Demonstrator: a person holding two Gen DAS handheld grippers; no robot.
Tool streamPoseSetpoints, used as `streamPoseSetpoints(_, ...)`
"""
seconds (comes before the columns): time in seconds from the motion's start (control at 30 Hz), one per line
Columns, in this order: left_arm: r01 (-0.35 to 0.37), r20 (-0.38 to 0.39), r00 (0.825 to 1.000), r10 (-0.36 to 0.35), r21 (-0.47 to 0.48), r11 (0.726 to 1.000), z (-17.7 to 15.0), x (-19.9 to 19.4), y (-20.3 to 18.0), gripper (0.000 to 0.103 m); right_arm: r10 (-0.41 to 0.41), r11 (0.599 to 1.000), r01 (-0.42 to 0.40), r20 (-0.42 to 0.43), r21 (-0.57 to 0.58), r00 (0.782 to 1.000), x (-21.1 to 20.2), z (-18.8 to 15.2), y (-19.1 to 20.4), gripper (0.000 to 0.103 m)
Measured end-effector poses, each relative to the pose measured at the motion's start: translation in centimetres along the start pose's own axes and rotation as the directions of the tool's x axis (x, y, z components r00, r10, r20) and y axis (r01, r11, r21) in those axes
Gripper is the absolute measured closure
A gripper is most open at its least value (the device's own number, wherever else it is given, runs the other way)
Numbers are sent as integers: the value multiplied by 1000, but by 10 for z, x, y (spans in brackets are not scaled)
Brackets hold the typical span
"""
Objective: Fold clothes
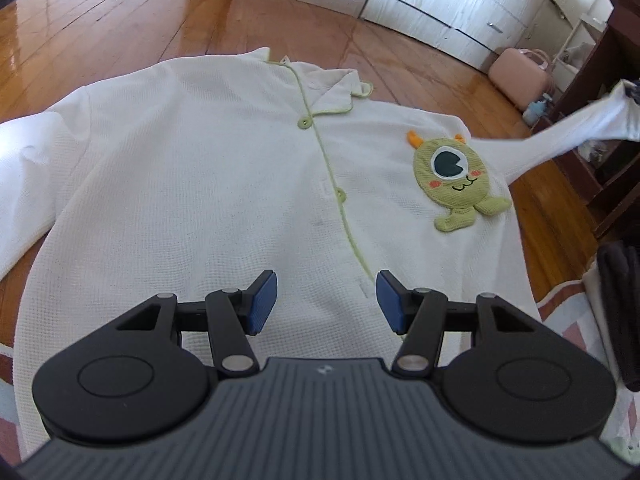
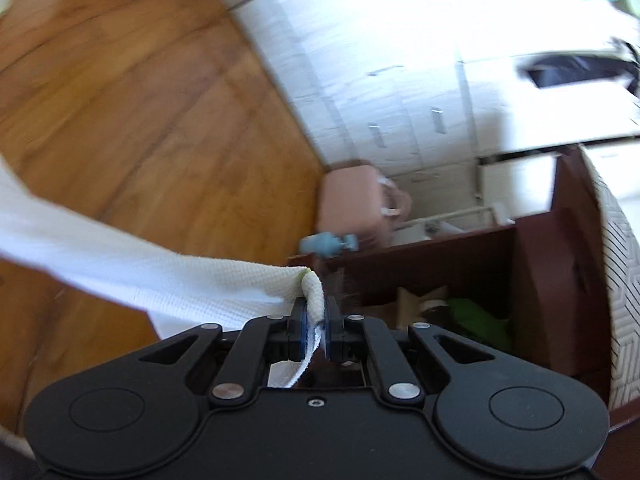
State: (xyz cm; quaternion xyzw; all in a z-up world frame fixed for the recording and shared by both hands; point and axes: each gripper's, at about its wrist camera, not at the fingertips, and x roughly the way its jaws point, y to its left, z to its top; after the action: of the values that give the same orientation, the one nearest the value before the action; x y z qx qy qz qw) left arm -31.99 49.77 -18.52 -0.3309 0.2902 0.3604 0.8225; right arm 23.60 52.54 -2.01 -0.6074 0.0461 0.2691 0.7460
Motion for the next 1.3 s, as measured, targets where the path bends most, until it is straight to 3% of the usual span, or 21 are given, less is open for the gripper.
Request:
streamPoseSetpoints(0.13,4,-32,999,-3,15,1000,-2,9,6,49,-55,968,57,-13,244,998,25,-31,-15,95)
streamPoseSetpoints(0.2,4,-53,999,-4,4,1000,-2,16,10,49,-41,974,63,-104,218,994,53,-60,5,94)
streamPoseSetpoints(0.27,10,-69,998,-11,-8,1000,-2,24,12,49,26,987,8,-212,158,977,78,-85,31,80)
streamPoseSetpoints(0.33,16,-78,997,-16,-9,1000,-2,29,13,49,101,990,-65,-299,129,949,96,-105,53,73)
streamPoseSetpoints(0.4,27,-76,997,-28,-10,1000,-1,33,12,49,196,973,-147,-307,176,931,94,-114,64,70)
streamPoseSetpoints(0.47,40,-69,997,-41,-19,999,1,35,11,49,281,947,-212,-308,239,909,93,-109,72,57)
streamPoseSetpoints(0.53,61,-61,996,-63,-39,997,3,35,10,49,392,897,-295,-284,329,875,92,-97,77,51)
streamPoseSetpoints(0.6,81,-52,995,-84,-68,994,6,36,9,49,517,812,-385,-235,439,823,89,-84,81,47)
streamPoseSetpoints(0.67,91,-50,994,-95,-84,992,8,38,8,49,615,693,-410,-189,592,766,90,-74,82,41)
streamPoseSetpoints(0.8,80,-24,996,-83,-106,991,22,44,5,48,784,346,-422,-11,838,620,105,-71,85,37)
streamPoseSetpoints(0.83,76,-16,997,-78,-112,991,25,46,4,48,809,279,-414,21,866,587,112,-72,90,36)
streamPoseSetpoints(0.87,73,-8,997,-74,-117,990,29,47,3,49,816,247,-409,39,878,577,118,-70,95,36)
streamPoseSetpoints(0.9,69,0,998,-70,-123,990,33,49,2,48,807,254,-441,63,861,587,117,-64,101,36)
streamPoseSetpoints(0.97,62,15,998,-60,-135,989,41,52,0,49,786,303,-587,152,751,600,105,-42,115,36)
streamPoseSetpoints(1.0,58,22,998,-56,-140,988,45,54,-1,49,782,320,-649,194,691,592,98,-29,122,36)
streamPoseSetpoints(1.07,52,37,998,-46,-152,987,53,57,-3,48,801,320,-749,257,581,541,84,1,140,36)
streamPoseSetpoints(1.17,-19,40,999,25,-140,990,63,69,-3,48,841,284,-847,307,449,445,70,53,172,36)
streamPoseSetpoints(1.2,-46,40,998,51,-128,991,65,72,-2,48,849,286,-867,312,409,427,63,69,184,36)
streamPoseSetpoints(1.3,-83,30,996,88,-126,989,63,74,7,48,858,311,-888,302,339,416,43,107,218,36)
